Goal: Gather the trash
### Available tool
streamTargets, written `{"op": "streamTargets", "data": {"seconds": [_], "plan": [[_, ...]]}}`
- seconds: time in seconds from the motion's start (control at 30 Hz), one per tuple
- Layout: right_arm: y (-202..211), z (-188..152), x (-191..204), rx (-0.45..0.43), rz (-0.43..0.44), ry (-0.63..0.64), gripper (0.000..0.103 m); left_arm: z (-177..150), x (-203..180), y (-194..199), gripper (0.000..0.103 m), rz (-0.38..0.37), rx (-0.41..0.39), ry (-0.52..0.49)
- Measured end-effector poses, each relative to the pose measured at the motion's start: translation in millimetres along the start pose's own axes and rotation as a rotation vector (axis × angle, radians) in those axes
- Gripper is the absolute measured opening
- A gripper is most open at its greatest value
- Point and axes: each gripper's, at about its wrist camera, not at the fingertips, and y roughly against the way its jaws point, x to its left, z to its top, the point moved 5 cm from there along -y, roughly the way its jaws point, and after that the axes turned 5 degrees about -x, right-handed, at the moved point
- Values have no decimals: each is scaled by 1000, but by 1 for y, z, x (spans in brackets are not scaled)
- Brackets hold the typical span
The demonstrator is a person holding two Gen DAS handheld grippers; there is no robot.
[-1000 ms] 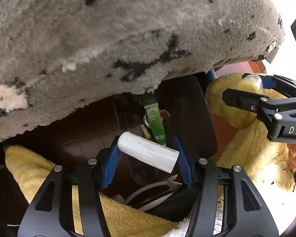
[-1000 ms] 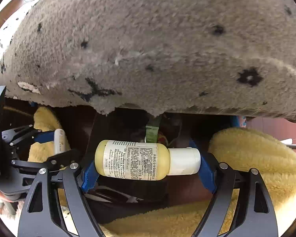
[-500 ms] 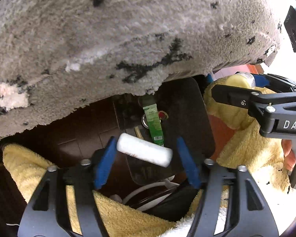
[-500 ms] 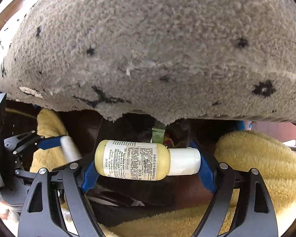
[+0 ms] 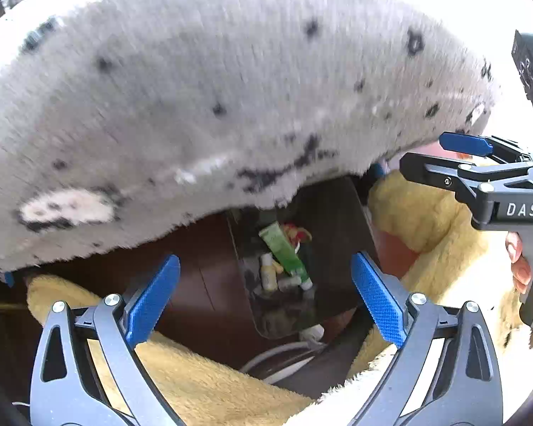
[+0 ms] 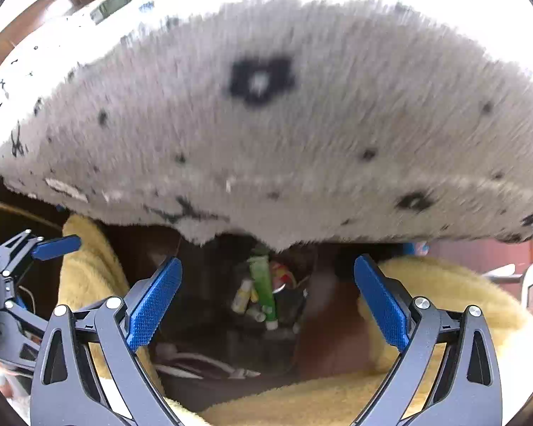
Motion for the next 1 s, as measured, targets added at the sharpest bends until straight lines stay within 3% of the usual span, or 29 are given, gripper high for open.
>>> {"op": "streamTargets", "data": {"seconds": [0.4,1.0], "plan": [[59,57,-11,-191,-26,-1,98,52,29,68,93,65,-191,19],[55,159,-40,-302,-115,-7,98,144,91,70,93,190,-276,56]]}}
